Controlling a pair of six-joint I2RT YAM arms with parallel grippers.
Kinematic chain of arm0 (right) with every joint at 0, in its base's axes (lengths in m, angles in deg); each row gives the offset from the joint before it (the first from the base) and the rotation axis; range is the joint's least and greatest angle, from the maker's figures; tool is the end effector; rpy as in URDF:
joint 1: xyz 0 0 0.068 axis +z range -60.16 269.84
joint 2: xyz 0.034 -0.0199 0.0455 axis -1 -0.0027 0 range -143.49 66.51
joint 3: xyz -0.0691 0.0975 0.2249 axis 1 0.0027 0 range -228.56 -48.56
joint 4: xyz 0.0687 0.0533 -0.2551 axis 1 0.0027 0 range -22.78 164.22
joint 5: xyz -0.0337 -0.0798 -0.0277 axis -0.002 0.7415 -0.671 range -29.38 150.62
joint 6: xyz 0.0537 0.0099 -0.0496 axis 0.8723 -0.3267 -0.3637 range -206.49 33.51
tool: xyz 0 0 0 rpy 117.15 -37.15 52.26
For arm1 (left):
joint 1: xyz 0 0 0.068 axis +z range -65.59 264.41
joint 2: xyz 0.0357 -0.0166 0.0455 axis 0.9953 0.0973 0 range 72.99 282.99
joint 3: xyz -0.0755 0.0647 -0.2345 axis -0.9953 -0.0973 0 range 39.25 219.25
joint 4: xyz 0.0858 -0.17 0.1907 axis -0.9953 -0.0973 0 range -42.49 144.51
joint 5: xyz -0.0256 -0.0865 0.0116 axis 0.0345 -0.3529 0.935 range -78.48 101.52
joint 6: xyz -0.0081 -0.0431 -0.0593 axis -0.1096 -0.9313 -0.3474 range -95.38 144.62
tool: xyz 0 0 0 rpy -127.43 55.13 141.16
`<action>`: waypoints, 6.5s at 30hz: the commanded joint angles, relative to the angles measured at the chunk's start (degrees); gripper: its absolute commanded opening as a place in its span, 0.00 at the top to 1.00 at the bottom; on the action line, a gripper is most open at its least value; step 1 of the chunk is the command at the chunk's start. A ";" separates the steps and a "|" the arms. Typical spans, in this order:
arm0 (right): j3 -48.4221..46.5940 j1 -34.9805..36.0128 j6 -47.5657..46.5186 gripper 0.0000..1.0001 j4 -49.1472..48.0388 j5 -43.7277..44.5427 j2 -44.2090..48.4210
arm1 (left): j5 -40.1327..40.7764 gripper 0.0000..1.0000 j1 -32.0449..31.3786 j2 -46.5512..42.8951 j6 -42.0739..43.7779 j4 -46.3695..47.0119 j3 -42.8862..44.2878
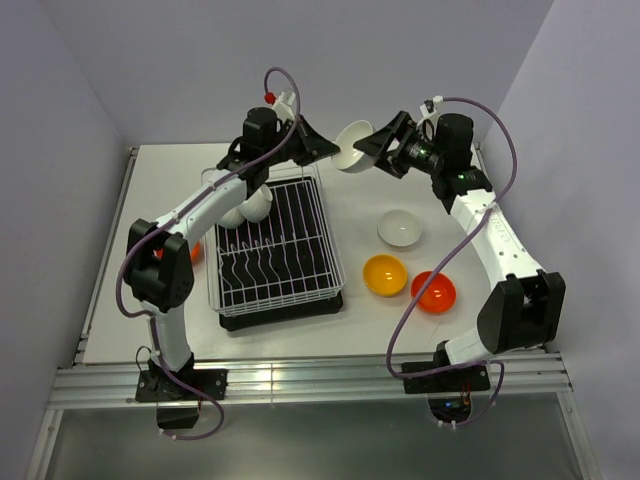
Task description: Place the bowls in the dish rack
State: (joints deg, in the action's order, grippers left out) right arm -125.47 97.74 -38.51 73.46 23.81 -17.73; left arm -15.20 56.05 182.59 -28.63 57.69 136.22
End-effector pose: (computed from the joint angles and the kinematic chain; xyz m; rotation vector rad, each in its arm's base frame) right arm 0.3659 0.0881 0.3556 0.1820 1.9392 1.2489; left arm 0.4182 -0.2572 0.3264 -0.0363 1.9508 -1.4031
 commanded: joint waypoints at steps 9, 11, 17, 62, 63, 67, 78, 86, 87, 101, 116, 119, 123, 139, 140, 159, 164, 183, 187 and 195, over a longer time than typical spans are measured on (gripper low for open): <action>-6.85 2.38 -4.91 1.00 0.70 4.82 1.37 | -0.79 0.20 4.26 -8.79 3.15 -1.68 -1.25; -8.87 3.26 -7.46 1.00 2.71 6.58 0.58 | -1.40 0.16 5.59 -10.28 3.85 -2.30 -1.87; -15.11 10.46 -18.53 1.00 9.47 15.96 -2.58 | -2.81 0.05 14.37 -15.73 3.86 -3.00 -4.77; -37.79 35.51 -44.29 1.00 16.70 49.38 -38.62 | -9.14 0.01 40.58 -35.07 7.29 -6.96 -25.07; -37.88 35.60 -44.47 1.00 16.70 49.30 -38.80 | -9.23 0.01 40.49 -35.07 7.29 -7.05 -25.07; -39.11 36.22 -44.91 1.00 17.14 50.26 -40.64 | -9.14 0.00 40.66 -35.07 7.55 -7.31 -24.90; -40.43 36.66 -45.88 0.24 19.68 47.10 -41.00 | -9.40 0.01 40.93 -34.81 7.38 -7.14 -24.81; -40.61 37.45 -45.35 0.04 21.09 45.87 -40.03 | -9.58 0.00 40.93 -35.07 7.55 -7.57 -24.46; -40.52 37.54 -45.26 0.02 21.27 45.78 -39.86 | -9.49 0.00 40.93 -35.16 7.46 -7.40 -24.46; -39.99 37.54 -43.94 0.00 21.80 43.67 -34.68 | -9.40 0.00 41.01 -36.12 8.16 -7.84 -24.20; -26.39 29.13 -38.33 0.00 21.70 31.47 -12.53 | -8.96 0.00 40.67 -37.09 15.81 -11.44 -20.68; -22.26 21.84 -36.83 0.00 23.81 27.69 -8.14 | -8.27 0.00 39.79 -37.09 18.08 -11.88 -20.42; -17.77 11.83 -39.01 0.00 28.12 24.96 -4.70 | -4.93 0.01 36.11 -36.66 23.01 -13.81 -18.75; -3.43 -5.00 -47.37 0.07 34.28 36.71 -9.69 | 8.53 0.01 14.91 -31.20 38.05 -20.32 -12.51; -2.38 -5.17 -47.37 0.09 33.41 36.73 -10.58 | 8.27 0.01 14.83 -31.12 38.22 -20.41 -12.51; 0.79 -5.79 -45.62 0.35 30.50 34.19 -23.59 | 8.00 0.05 12.98 -28.13 39.28 -20.32 -10.57; 2.11 -5.97 -44.65 0.56 29.53 32.16 -22.80 | 7.91 0.06 12.80 -27.34 39.37 -20.32 -10.49; -4.29 -9.75 -38.32 1.00 28.65 17.04 -1.90 | -3.32 0.00 7.09 -25.40 40.52 -22.79 -5.82; -8.96 -3.36 -38.58 1.00 30.50 19.85 0.83 | -3.69 0.00 4.54 -26.28 36.39 -19.10 -6.97; -12.30 10.19 -37.53 1.00 30.85 30.57 1.98 | 13.93 0.00 -4.40 -28.04 39.45 -18.56 -9.07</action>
State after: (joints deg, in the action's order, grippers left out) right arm -134.89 105.31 -77.94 104.78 50.12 -16.29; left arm -10.65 55.36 157.52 8.79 36.68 127.81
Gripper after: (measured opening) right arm 0.169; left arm 0.995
